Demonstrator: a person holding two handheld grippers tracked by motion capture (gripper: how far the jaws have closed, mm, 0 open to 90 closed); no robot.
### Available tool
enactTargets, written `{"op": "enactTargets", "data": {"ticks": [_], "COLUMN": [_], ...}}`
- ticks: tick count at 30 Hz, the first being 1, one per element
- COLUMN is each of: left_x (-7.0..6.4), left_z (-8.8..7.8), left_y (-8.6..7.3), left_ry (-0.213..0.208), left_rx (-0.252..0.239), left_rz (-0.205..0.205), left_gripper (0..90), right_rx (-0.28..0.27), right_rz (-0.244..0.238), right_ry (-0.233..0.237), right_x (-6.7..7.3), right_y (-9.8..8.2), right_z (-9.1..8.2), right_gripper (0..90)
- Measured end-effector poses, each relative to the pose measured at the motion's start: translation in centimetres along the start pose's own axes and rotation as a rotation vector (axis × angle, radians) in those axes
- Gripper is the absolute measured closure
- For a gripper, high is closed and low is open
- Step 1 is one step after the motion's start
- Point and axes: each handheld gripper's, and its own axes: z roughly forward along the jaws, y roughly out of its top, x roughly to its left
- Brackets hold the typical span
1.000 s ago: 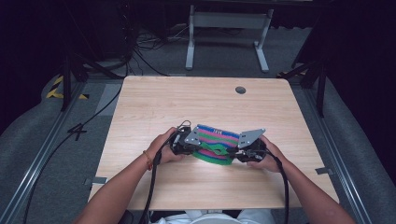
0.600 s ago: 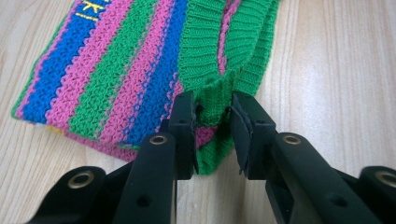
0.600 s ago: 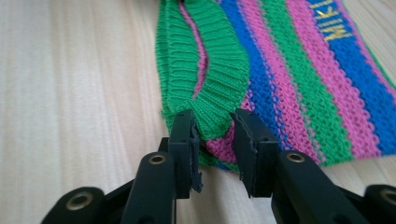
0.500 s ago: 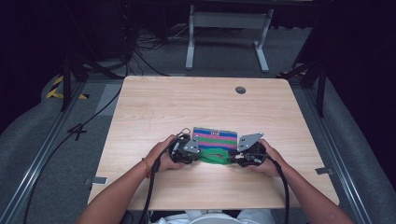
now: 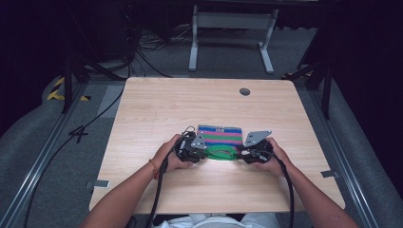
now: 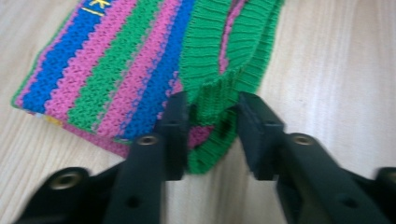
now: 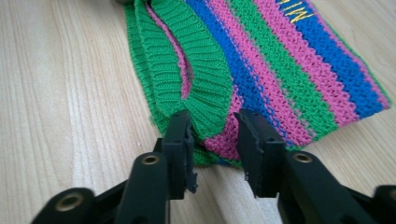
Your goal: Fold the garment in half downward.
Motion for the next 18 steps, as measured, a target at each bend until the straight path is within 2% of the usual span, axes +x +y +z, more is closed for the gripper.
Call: {"op": "enactTargets", "data": {"ticks": [3,4,7,11,12,14,15,16,18], "left_x": [-0.3,-0.5,-0.7,-0.7,-0.7,-0.8,-0.8,-0.9,-0.9], "left_z": [-0.6,-1.3,-2.4,-3.6,-4.3,-4.6,-5.0,-5.5,-5.9], "left_y": [0.2,0.1,-0.1,-0.5,-0.8,-1.1,-1.4,-1.9,-2.4], "left_ry": [-0.003,0.003,0.028,0.055,0.084,0.094,0.118,0.12,0.13], "left_rx": [-0.004,-0.004,0.008,0.017,0.029,0.034,0.033,0.034,0.041], "left_rz": [0.014,-0.002,-0.001,-0.012,-0.018,-0.026,-0.033,-0.05,-0.054], "left_gripper": [54.8,52.2,47.2,39.3,34.3,32.4,32.4,29.1,27.8], "right_rx": [-0.005,-0.008,-0.001,0.004,0.006,0.008,0.011,0.018,0.024], "right_rz": [-0.014,-0.022,-0.042,-0.032,-0.03,-0.029,-0.025,-0.015,-0.004], "right_ry": [-0.009,-0.009,-0.028,-0.047,-0.054,-0.062,-0.067,-0.084,-0.104], "right_x": [0.7,0.9,1.4,1.5,1.5,1.5,1.5,1.5,1.4], "right_y": [0.4,0.5,0.7,0.7,0.6,0.5,0.3,-0.1,-0.6], "right_z": [-0.7,-1.1,-2.0,-2.9,-3.2,-3.4,-3.7,-4.3,-4.8], "right_gripper": [59.4,58.9,54.9,47.0,44.3,42.4,40.9,37.7,33.5]}}
